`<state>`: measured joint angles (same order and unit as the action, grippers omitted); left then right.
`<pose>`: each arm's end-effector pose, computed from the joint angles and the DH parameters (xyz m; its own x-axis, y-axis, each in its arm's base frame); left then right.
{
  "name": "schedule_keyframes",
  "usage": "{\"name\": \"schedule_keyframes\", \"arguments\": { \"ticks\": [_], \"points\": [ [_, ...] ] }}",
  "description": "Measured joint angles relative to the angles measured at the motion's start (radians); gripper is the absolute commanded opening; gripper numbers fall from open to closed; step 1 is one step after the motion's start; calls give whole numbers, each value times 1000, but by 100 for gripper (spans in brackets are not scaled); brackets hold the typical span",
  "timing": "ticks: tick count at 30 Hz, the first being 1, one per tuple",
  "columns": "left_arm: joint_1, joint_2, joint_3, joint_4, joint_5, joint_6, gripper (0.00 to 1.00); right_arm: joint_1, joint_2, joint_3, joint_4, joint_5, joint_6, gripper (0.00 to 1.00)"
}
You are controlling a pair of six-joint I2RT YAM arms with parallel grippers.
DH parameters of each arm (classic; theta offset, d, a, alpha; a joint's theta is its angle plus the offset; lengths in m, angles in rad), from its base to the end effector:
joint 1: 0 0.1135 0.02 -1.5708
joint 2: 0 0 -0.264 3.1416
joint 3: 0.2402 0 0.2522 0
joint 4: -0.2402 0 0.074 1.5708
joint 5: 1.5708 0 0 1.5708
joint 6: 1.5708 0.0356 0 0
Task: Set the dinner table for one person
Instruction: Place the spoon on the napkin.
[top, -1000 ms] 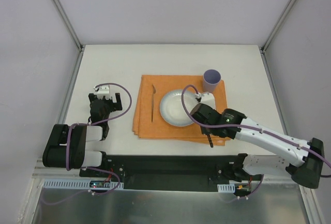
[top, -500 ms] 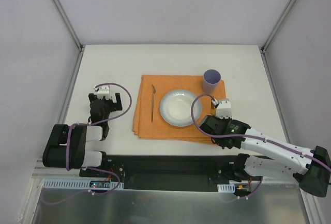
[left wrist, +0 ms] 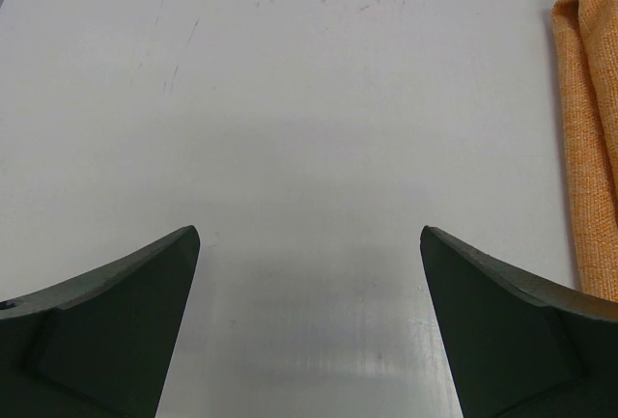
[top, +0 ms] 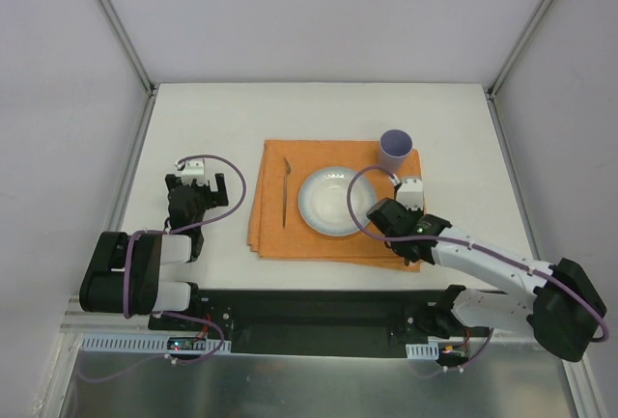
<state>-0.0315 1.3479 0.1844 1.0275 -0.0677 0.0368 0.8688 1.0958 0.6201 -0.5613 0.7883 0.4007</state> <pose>0.2222 -0.0046 0.1550 -0.1367 0.0410 -0.9898 -0.0305 0.9985 0.0456 0.1451 0.1325 0.2041 -0.6310 -0.3202 -0.7066 -0.0643 0.9293 -0.3637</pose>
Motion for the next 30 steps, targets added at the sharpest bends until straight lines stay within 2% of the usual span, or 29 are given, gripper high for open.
{"name": "schedule_keyframes", "arguments": {
  "ticks": [7,12,16,30],
  "points": [
    [0,0,0,0,0,0,99,-157,150,109,40,-140,-109,1],
    [0,0,0,0,0,0,99,-221,217,211,51,-217,-171,1],
    [0,0,0,0,0,0,99,-238,274,263,56,-247,-199,1],
    [0,0,0,0,0,0,99,-259,391,290,52,-299,-213,1]
  ]
}}
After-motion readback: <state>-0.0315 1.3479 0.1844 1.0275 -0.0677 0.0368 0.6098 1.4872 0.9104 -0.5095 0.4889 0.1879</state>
